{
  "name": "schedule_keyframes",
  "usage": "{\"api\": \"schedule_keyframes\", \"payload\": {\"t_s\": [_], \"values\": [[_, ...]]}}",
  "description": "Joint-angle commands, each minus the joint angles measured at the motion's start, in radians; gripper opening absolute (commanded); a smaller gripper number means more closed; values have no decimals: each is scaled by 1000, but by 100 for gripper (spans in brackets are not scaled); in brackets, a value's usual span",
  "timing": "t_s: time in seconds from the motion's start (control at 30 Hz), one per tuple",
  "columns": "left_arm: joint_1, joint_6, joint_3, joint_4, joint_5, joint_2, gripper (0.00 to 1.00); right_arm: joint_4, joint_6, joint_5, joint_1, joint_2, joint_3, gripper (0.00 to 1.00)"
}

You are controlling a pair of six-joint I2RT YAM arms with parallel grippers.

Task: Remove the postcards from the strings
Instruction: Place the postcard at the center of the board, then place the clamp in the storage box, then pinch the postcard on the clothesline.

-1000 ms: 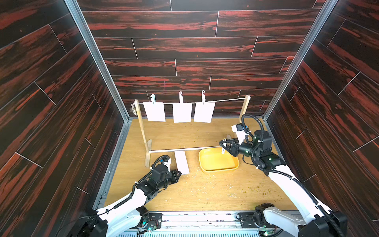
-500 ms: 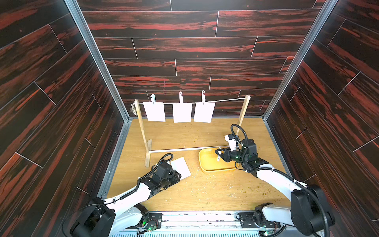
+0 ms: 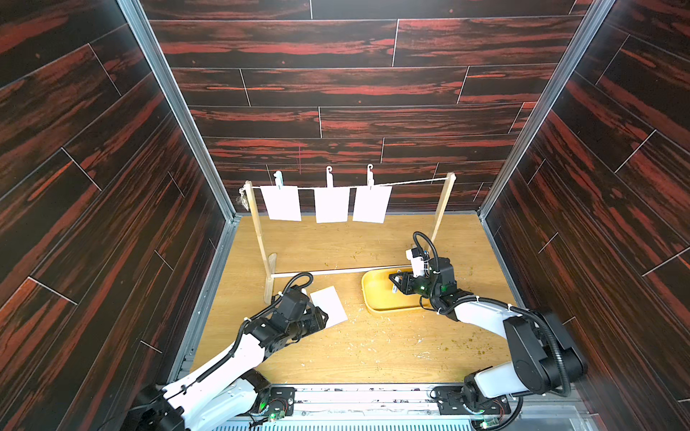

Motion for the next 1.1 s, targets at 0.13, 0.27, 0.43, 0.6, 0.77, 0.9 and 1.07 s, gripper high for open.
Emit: {"api": "schedule_keyframes", "payload": {"t_s": [0.13, 0.27, 0.43, 0.6, 0.77, 0.9, 1.07], "values": [[-2, 75, 83, 138, -37, 6, 60, 11, 16, 75, 22, 49, -4, 43], [-2, 100, 98, 283, -20, 66, 61, -47, -6, 106, 36, 9, 12, 59], [-3, 116, 141, 419, 19, 160, 62, -157, -38, 117, 38, -82, 41, 67], [-3, 152, 195, 520, 14, 228, 66, -260, -75, 116, 41, -218, 61, 71], [-3, 169, 251, 679, 25, 313, 73, -364, -106, 82, 50, -353, 112, 88], [-3, 205, 293, 794, 29, 377, 73, -436, -102, 27, 49, -412, 175, 99], [-4, 215, 335, 1001, -21, 478, 80, -418, -88, 10, 50, -488, 208, 98]]}}
